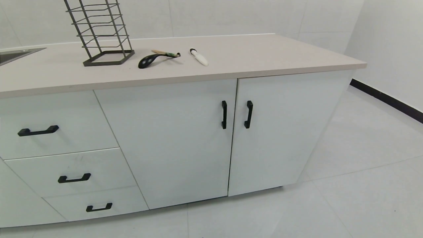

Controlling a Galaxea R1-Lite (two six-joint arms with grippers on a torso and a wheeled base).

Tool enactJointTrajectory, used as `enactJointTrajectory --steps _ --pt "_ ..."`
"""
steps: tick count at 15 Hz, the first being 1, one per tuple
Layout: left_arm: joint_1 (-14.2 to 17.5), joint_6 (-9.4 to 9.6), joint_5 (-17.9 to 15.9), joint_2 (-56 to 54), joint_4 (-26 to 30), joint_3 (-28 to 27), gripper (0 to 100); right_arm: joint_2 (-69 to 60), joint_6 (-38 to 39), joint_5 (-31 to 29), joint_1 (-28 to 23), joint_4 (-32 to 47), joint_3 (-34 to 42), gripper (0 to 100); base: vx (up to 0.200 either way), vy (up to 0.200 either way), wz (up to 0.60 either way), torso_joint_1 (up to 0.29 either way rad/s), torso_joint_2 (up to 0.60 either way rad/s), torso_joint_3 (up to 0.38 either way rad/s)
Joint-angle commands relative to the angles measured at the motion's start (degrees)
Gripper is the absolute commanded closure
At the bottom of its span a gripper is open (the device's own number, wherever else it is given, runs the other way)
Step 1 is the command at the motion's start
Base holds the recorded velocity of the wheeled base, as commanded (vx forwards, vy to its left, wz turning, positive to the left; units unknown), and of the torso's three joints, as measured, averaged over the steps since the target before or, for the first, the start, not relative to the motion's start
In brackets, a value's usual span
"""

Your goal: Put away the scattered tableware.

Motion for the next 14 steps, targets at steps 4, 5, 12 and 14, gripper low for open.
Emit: enactJointTrajectory --steps 4,5,12,14 --pt "0.0 0.02 0.0 0.0 0.0 0.0 0 0.2 0.0 -0.1 0.0 0.0 0.0 100 0.0 0.0 0.6 0.001 0.0 0.001" --pt "0.0 0.02 0.0 0.0 0.0 0.0 0 0.2 0.0 -0.1 -0.1 0.1 0.0 100 0.0 0.0 0.6 0.007 0.01 0.002" --pt "0.0 -0.07 0.0 0.0 0.0 0.0 0 0.2 0.0 0.2 0.0 0.0 0.0 100 0.0 0.086 0.26 -0.001 0.0 0.0" --pt "0.0 -0.07 0.0 0.0 0.0 0.0 0 0.2 0.0 0.2 0.0 0.1 0.0 100 0.0 0.2 0.0 0.002 0.0 0.005"
